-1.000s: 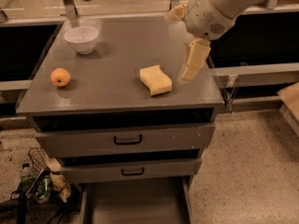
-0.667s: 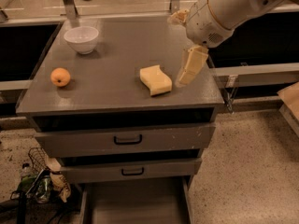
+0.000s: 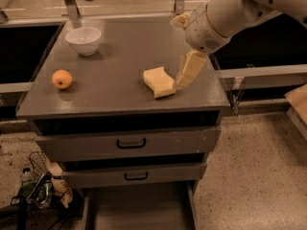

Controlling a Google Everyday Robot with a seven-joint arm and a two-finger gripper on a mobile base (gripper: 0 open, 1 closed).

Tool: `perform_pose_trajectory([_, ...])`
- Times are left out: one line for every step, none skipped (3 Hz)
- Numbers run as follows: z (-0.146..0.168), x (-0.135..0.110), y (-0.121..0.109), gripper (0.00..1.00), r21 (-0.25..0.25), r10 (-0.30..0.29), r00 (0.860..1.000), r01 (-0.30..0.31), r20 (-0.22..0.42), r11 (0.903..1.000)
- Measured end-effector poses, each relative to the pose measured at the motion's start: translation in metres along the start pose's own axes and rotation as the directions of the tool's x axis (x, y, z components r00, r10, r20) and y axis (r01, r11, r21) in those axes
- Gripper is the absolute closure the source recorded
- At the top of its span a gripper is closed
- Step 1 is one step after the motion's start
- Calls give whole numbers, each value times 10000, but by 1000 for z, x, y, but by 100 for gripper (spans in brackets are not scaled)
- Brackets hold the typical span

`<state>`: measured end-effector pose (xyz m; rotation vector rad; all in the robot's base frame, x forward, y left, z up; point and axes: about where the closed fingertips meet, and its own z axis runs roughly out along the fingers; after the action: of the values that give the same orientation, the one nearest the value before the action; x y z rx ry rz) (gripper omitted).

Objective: Place sponge into bottom drawer

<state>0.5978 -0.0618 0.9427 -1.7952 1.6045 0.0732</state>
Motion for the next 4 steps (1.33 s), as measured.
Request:
perform_pose_trajectory([5,1,2,0,-46,-522,9890,521,-1384,9986])
perform_pose_trajectory([8,4,2,0,-149,-1035,9611,1031,-2561,9946])
perform_pose_trajectory([14,4,2,0,-118,-1021,9625,1024,-2513,9947])
perform_pose_trajectory([31,4,5,0,-283,-1084,9661,1047,-2342,9941])
